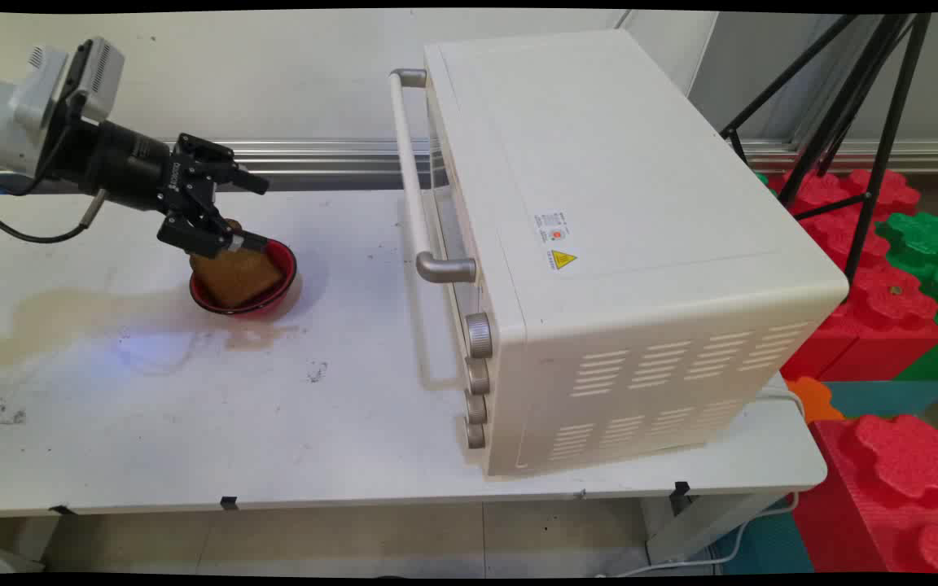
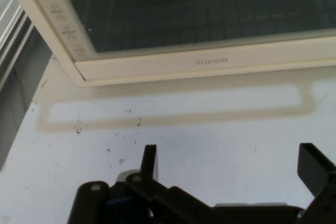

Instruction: Open the oven

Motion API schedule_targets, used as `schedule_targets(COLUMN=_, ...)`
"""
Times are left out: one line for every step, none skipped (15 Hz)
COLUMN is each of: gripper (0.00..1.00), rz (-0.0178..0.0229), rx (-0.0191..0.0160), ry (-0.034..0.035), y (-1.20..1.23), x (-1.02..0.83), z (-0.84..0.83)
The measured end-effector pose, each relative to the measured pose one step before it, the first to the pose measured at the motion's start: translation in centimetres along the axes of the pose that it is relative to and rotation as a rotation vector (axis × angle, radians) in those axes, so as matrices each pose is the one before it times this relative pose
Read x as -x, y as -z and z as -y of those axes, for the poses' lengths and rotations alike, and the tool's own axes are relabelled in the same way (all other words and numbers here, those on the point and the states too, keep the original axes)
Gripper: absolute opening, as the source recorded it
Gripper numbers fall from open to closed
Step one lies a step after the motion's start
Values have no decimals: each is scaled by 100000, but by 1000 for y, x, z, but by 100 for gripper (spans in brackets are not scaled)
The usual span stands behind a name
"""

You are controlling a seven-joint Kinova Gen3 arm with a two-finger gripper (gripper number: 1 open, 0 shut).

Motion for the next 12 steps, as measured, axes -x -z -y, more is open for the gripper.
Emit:
schedule_targets(gripper=100, rz=-508, rx=-25, ry=566, y=167, x=-152, z=-19)
schedule_targets(gripper=100, rz=-546, rx=-12, ry=618, y=163, x=-166, z=-28)
schedule_targets(gripper=100, rz=-521, rx=25, ry=482, y=140, x=-146, z=-29)
schedule_targets(gripper=100, rz=-834, rx=54, ry=658, y=218, x=-243, z=-56)
schedule_targets(gripper=100, rz=-662, rx=-22, ry=471, y=174, x=-184, z=-28)
schedule_targets(gripper=100, rz=-993, rx=17, ry=661, y=258, x=-288, z=-45)
schedule_targets(gripper=100, rz=-1367, rx=114, ry=828, y=302, x=-382, z=-67)
schedule_targets(gripper=100, rz=-1479, rx=270, ry=868, y=276, x=-407, z=-82)
schedule_targets(gripper=100, rz=-1350, rx=298, ry=688, y=220, x=-371, z=-92)
schedule_targets(gripper=100, rz=-1195, rx=287, ry=445, y=156, x=-357, z=-82)
schedule_targets(gripper=100, rz=-1197, rx=295, ry=351, y=147, x=-355, z=-82)
schedule_targets(gripper=100, rz=-996, rx=154, ry=206, y=109, x=-309, z=-53)
